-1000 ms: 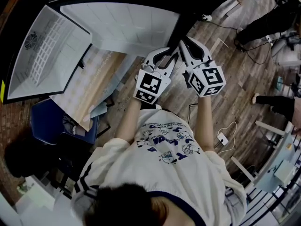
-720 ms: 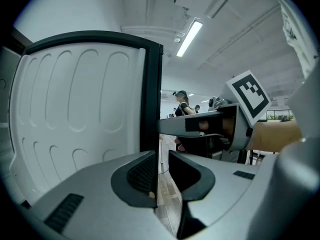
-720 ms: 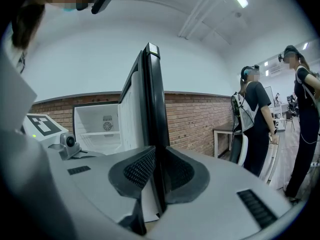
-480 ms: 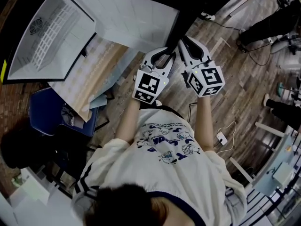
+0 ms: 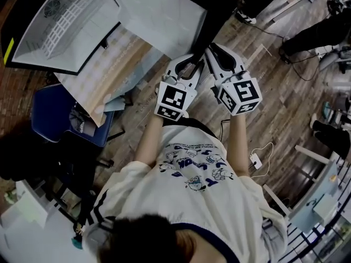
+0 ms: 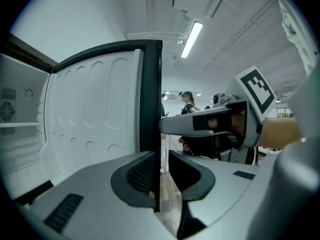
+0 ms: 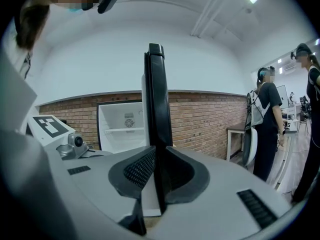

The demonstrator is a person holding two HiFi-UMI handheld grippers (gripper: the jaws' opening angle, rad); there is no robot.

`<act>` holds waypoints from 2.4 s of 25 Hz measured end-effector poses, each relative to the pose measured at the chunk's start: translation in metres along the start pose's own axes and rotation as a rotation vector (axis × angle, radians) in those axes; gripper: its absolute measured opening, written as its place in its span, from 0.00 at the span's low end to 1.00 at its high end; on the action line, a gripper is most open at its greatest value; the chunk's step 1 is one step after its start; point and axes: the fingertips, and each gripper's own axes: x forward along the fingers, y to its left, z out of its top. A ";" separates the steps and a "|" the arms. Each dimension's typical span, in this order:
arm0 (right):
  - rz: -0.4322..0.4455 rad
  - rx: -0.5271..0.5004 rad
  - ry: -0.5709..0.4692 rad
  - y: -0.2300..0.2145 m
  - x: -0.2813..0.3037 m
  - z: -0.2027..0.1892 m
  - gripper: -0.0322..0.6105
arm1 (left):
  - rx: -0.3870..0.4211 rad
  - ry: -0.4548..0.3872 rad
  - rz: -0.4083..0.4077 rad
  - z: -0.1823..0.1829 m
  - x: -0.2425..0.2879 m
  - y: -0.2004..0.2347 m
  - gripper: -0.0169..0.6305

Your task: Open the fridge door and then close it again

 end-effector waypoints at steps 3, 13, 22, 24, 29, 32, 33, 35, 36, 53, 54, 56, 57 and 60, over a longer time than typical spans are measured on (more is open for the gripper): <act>0.036 -0.006 0.000 0.016 -0.005 -0.002 0.16 | -0.003 0.000 0.031 -0.003 -0.017 -0.001 0.17; 0.193 -0.024 0.024 0.080 -0.011 -0.010 0.16 | -0.055 -0.008 0.114 -0.020 -0.068 0.002 0.18; 0.358 -0.067 0.046 0.147 -0.011 -0.017 0.16 | -0.066 0.003 0.233 -0.032 -0.116 0.014 0.22; 0.387 -0.070 0.043 0.162 -0.010 -0.018 0.16 | -0.071 0.007 0.266 -0.035 -0.129 0.019 0.22; 0.471 -0.081 0.054 0.200 -0.003 -0.020 0.16 | -0.096 0.013 0.366 -0.046 -0.158 0.038 0.24; 0.535 -0.102 0.065 0.220 0.001 -0.022 0.16 | -0.112 0.008 0.418 -0.050 -0.173 0.048 0.25; 0.555 -0.112 0.068 0.227 0.003 -0.022 0.16 | -0.117 0.005 0.433 -0.050 -0.179 0.051 0.25; 0.580 -0.120 0.075 0.241 0.007 -0.022 0.16 | -0.123 0.000 0.457 -0.051 -0.190 0.058 0.25; 0.592 -0.121 0.078 0.248 0.010 -0.021 0.16 | -0.127 -0.002 0.470 -0.053 -0.195 0.063 0.25; 0.704 -0.173 0.113 0.364 0.074 -0.022 0.16 | -0.217 -0.049 0.618 -0.080 -0.292 0.157 0.23; 0.707 -0.172 0.115 0.370 0.079 -0.022 0.16 | -0.219 -0.049 0.618 -0.082 -0.297 0.163 0.23; 0.716 -0.172 0.120 0.382 0.088 -0.023 0.16 | -0.222 -0.045 0.616 -0.084 -0.306 0.174 0.23; 0.719 -0.172 0.121 0.387 0.092 -0.023 0.16 | -0.221 -0.043 0.615 -0.085 -0.310 0.179 0.23; 0.719 -0.169 0.122 0.401 0.105 -0.020 0.16 | -0.217 -0.035 0.613 -0.087 -0.320 0.194 0.23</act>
